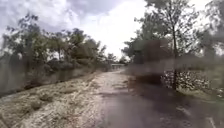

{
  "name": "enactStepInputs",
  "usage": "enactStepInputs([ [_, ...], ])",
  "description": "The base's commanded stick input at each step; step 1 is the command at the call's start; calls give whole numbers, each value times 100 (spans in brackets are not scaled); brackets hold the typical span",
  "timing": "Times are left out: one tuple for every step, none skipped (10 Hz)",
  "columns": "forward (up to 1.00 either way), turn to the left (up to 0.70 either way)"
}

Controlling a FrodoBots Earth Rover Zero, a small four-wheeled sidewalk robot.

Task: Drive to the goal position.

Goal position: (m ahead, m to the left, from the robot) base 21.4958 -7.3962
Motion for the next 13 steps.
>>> enactStepInputs([
  [70, 0],
  [70, 0],
  [70, 0],
  [70, 0],
  [70, 0],
  [70, 0],
  [70, 0],
  [70, 0],
  [70, 0],
  [70, 0],
  [70, 0],
  [70, 3],
  [70, 11],
])
